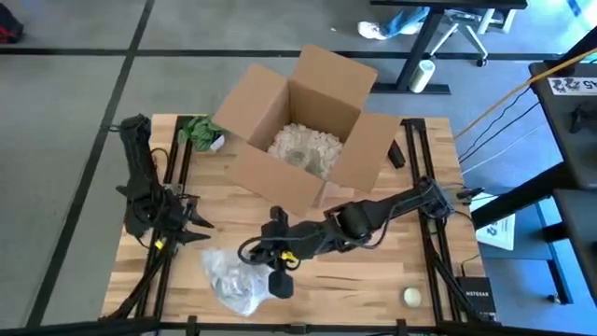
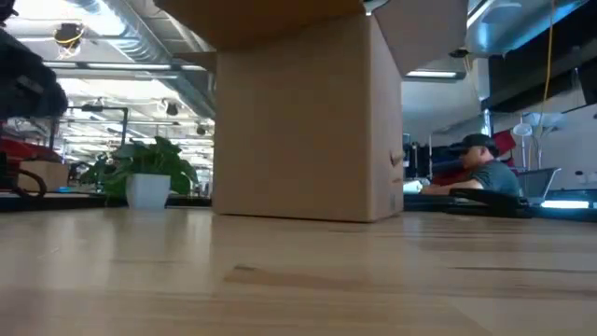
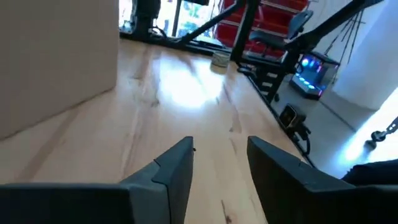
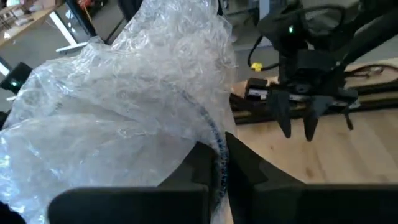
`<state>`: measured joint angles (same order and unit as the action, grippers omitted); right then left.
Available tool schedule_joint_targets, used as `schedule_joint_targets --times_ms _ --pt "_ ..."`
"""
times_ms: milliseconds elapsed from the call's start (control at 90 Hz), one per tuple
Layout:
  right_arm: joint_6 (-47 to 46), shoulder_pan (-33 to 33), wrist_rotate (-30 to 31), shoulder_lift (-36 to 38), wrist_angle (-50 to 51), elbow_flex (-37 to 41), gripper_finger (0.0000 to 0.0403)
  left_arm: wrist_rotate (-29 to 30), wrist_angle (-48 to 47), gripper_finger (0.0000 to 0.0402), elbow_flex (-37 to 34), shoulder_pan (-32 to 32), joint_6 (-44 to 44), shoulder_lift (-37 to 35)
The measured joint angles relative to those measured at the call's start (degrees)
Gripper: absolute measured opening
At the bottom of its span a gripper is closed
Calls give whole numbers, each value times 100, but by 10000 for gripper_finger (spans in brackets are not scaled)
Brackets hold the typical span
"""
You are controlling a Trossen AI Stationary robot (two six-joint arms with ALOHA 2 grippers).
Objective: Wrap mug
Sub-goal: Put the wrapped blue mug into the box
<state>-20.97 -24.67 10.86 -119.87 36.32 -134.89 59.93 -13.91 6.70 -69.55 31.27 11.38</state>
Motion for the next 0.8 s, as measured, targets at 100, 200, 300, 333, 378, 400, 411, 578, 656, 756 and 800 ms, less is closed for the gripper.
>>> schedule_joint_targets --times_ms 100,200,300,333,378,400,411,578,656,756,800 --pt "64 -7 9 162 -35 -3 1 0 -550 135 -2 49 -63 -713" --pt "195 -15 93 297 -53 -13 1 90 -883 135 43 82 -240 -1122" --pt "353 -5 258 436 -12 2 1 65 -1072 130 80 107 -285 -1092" --pt "386 25 322 473 23 0 1 82 -1070 128 90 115 -323 -1123" --pt "435 44 386 579 25 0 1 88 -1069 124 94 133 -350 -1123" --pt "472 42 424 626 45 0 1 82 -1068 122 99 137 -361 -1119" --pt "476 44 438 639 54 0 1 86 -1071 120 100 137 -372 -1117" --pt "513 264 563 872 127 -11 1 101 -1059 101 105 142 -464 -1116" --pt "520 376 520 909 183 -11 1 215 -1044 93 105 186 -494 -1115" --pt "520 527 447 952 289 -9 1 43 -916 89 107 319 -627 -1114" --pt "504 598 344 975 397 -5 1 -140 -806 88 107 391 -723 -1113"
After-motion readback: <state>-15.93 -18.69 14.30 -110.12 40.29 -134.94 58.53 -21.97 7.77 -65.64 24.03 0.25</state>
